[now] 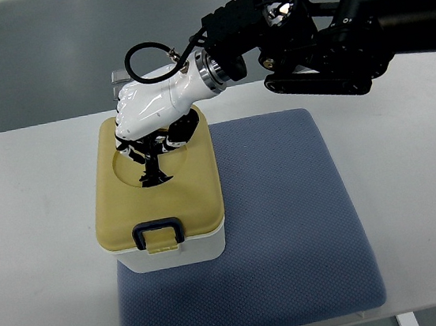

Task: Open white storage box with right hand
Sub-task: 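Lift the yellow lid off the white box with the right hand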

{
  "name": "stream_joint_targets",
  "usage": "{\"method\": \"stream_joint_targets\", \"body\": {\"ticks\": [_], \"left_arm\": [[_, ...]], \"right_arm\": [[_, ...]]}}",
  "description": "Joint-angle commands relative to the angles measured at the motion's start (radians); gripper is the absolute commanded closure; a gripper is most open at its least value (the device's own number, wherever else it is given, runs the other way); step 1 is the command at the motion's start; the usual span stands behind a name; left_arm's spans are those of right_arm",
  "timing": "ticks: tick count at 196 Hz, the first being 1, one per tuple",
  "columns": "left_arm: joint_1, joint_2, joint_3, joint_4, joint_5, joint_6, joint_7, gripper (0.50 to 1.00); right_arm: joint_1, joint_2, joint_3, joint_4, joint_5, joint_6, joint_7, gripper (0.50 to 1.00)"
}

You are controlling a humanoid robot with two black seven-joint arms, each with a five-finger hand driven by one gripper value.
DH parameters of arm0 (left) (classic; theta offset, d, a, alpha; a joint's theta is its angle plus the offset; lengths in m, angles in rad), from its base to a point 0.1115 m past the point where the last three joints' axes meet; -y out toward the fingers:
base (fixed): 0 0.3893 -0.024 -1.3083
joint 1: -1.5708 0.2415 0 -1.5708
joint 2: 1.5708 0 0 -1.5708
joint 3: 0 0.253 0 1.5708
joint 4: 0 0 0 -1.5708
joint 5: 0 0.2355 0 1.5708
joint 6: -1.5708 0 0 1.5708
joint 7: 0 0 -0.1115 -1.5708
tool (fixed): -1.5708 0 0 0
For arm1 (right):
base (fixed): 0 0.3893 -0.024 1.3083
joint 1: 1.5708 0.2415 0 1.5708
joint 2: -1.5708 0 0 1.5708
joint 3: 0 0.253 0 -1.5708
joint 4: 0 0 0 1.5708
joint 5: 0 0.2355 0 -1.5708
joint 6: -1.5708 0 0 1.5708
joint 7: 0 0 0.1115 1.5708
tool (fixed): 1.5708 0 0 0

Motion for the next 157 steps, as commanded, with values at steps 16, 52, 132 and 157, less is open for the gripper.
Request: {"method": "stream_joint_targets", "body": {"ticks": [16, 52, 132, 157], "left_arm": [[0.0, 0.0, 0.0, 0.0, 0.0, 0.0, 0.0, 0.5], [0.0, 0.0, 0.0, 0.0, 0.0, 0.0, 0.0, 0.5], [0.0, 0.0, 0.0, -0.001, 0.0, 0.0, 0.001, 0.5], [0.0, 0.0, -0.001, 0.0, 0.0, 0.0, 0.0, 0.5]], "right_arm": [[-0.004, 0.002, 0.0, 0.0, -0.001, -0.046, 0.0, 1.0], [0.003, -0.004, 0.007, 0.0, -0.001, -0.128, 0.0, 1.0], [0.005, -0.191, 0.056, 0.029, -0.004, -0.128, 0.0, 1.0], [-0.013, -0.309, 0.086, 0.057, -0.027, -0.123, 0.0, 1.0]]}}
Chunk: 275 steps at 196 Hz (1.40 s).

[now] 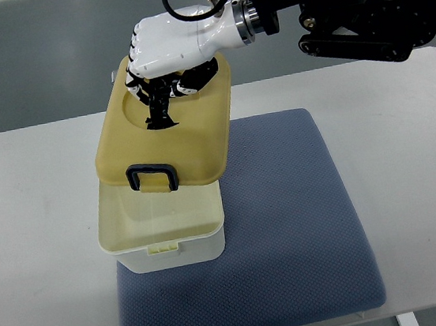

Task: Open white storage box with right hand
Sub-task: 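Lift the yellow lid off the white box with the right hand, then carry the lid beside the box and lower it onto the mat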

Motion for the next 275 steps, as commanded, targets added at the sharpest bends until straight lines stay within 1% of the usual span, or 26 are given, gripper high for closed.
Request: {"method": "stream_joint_targets", "body": {"ticks": [1, 19, 43, 79, 108, 122, 145, 186, 234, 275], "left_arm": [[0.0, 0.0, -0.001, 0.0, 0.0, 0.0, 0.0, 0.5], [0.0, 0.0, -0.001, 0.0, 0.0, 0.0, 0.0, 0.5], [0.0, 0.0, 0.001, 0.0, 0.0, 0.0, 0.0, 0.5], [0.0, 0.0, 0.001, -0.002, 0.0, 0.0, 0.0, 0.5], [0.0, 0.0, -0.001, 0.0, 0.0, 0.0, 0.0, 0.5], [0.0, 0.0, 0.001, 0.0, 0.0, 0.0, 0.0, 0.5], [0.0, 0.0, 0.001, 0.0, 0.0, 0.0, 0.0, 0.5], [0.0, 0.0, 0.001, 0.0, 0.0, 0.0, 0.0, 0.5], [0.0, 0.0, -0.001, 0.0, 0.0, 0.0, 0.002, 0.5], [0.0, 0.0, 0.001, 0.0, 0.0, 0.0, 0.0, 0.5]], "right_arm": [[-0.013, -0.094, 0.019, 0.021, -0.018, 0.002, 0.0, 1.0], [-0.048, -0.183, 0.026, 0.025, -0.029, 0.002, 0.0, 1.0], [-0.099, -0.251, 0.072, 0.05, -0.034, 0.002, 0.0, 1.0], [-0.187, -0.389, 0.085, 0.079, -0.083, -0.01, 0.0, 1.0], [-0.276, -0.452, 0.085, 0.082, -0.1, -0.057, 0.0, 1.0], [-0.312, -0.455, 0.087, 0.082, -0.112, -0.085, 0.0, 1.0], [-0.353, -0.453, 0.085, 0.082, -0.132, -0.11, 0.0, 1.0], [-0.421, -0.406, 0.084, 0.082, -0.156, -0.145, 0.0, 1.0], [-0.511, -0.344, 0.084, 0.08, -0.244, -0.168, 0.0, 1.0], [-0.539, -0.305, 0.082, 0.071, -0.261, -0.171, 0.0, 1.0]]}}
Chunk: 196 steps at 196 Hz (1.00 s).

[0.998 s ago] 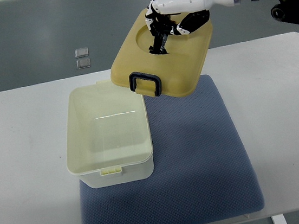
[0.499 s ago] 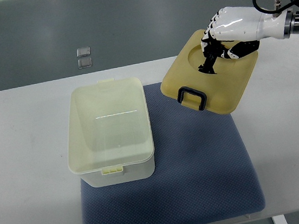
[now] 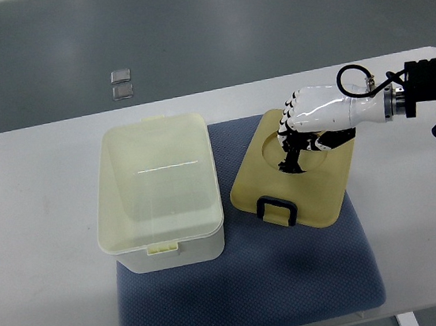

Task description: Open white storage box with right hand

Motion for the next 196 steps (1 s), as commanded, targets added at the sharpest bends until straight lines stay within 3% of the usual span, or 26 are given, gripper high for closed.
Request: {"method": "stream_joint_targets", "body": {"ticks": [1, 14, 25, 39, 50, 71, 158, 173, 196], "left_arm": [[0.0, 0.0, 0.0, 0.0, 0.0, 0.0, 0.0, 0.5], [0.0, 0.0, -0.001, 0.0, 0.0, 0.0, 0.0, 0.5], [0.0, 0.0, 0.0, 0.0, 0.0, 0.0, 0.0, 0.5], [0.0, 0.0, 0.0, 0.0, 0.0, 0.0, 0.0, 0.5], [0.0, 0.0, 0.0, 0.0, 0.0, 0.0, 0.0, 0.5], [0.0, 0.0, 0.0, 0.0, 0.0, 0.0, 0.0, 0.5], [0.0, 0.0, -0.001, 0.0, 0.0, 0.0, 0.0, 0.5], [0.0, 0.0, -0.001, 0.0, 0.0, 0.0, 0.0, 0.5], [0.0, 0.0, -0.001, 0.0, 0.0, 0.0, 0.0, 0.5]], "right_arm": [[-0.012, 0.02, 0.0, -0.006, -0.005, 0.0, 0.0, 1.0], [-0.02, 0.029, -0.002, -0.011, -0.007, -0.002, 0.0, 1.0], [-0.025, 0.031, -0.002, -0.015, -0.019, 0.0, 0.0, 0.838], [-0.026, 0.031, -0.005, -0.02, -0.024, 0.0, 0.0, 0.805], [-0.028, 0.031, -0.008, -0.021, -0.024, 0.0, 0.0, 0.742], [-0.037, 0.029, -0.011, -0.021, -0.028, -0.002, 0.0, 0.691], [0.049, -0.038, 0.144, -0.021, -0.007, 0.01, 0.0, 0.693], [0.046, -0.052, 0.243, -0.02, 0.004, 0.041, 0.0, 0.691], [0.029, -0.058, 0.392, -0.021, 0.059, 0.15, 0.0, 0.689]]}}
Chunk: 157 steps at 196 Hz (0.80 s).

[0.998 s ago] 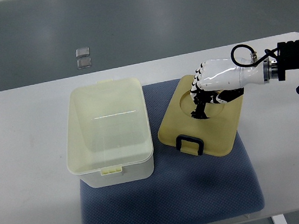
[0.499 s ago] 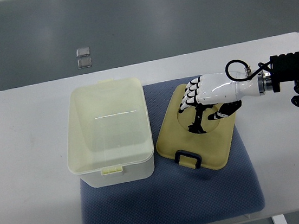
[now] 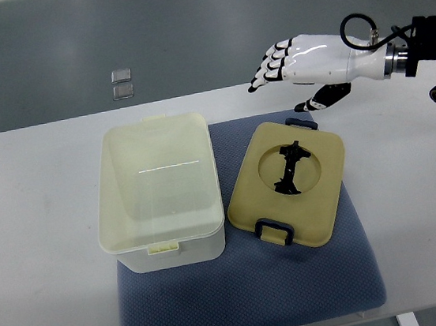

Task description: Open white storage box with right hand

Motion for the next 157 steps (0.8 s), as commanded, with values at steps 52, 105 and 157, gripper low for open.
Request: {"method": "stream_joint_targets", "body": {"ticks": [52, 105, 157], "left_arm": [[0.0, 0.0, 0.001, 0.0, 0.0, 0.0, 0.0, 0.5], [0.0, 0.0, -0.001, 0.0, 0.0, 0.0, 0.0, 0.5], [0.0, 0.0, 0.001, 0.0, 0.0, 0.0, 0.0, 0.5]], "right_arm": [[-0.184, 0.01, 0.515, -0.006, 0.498, 0.459, 0.0, 0.691], [-0.333, 0.121, 0.753, -0.089, 1.17, 0.515, -0.279, 0.697], [-0.451, 0.3, 0.927, -0.231, 1.293, 0.407, -0.395, 0.589]]}}
